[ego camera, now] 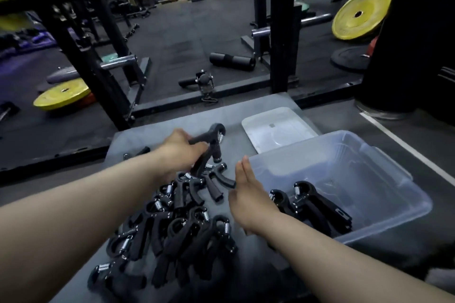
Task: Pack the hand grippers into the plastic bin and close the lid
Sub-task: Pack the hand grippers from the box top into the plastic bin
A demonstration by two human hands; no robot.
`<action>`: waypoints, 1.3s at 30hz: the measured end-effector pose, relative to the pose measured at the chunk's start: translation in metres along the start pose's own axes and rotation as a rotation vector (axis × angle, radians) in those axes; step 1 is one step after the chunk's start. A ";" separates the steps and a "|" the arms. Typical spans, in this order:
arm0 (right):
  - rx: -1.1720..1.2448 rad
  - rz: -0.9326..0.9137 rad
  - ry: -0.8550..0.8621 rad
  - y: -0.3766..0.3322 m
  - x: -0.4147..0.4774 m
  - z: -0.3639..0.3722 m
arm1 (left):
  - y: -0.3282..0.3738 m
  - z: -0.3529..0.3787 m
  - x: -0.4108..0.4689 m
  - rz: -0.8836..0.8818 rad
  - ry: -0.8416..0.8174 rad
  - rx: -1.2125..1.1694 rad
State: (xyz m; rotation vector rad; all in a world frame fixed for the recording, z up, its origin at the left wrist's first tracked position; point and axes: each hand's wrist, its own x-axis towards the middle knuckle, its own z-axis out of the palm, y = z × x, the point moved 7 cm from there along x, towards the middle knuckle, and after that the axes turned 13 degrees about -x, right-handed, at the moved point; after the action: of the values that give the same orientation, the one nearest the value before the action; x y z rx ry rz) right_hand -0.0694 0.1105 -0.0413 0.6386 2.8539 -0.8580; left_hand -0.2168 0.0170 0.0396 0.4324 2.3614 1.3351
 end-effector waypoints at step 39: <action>0.094 0.460 -0.278 0.123 -0.004 -0.024 | -0.023 0.141 -0.070 0.499 -0.416 0.723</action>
State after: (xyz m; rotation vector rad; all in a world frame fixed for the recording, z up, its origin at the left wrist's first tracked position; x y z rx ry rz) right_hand -0.0139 0.2148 -0.0826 1.0402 2.2960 -0.9159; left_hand -0.0899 0.0792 -0.0334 1.4229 2.3671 0.4102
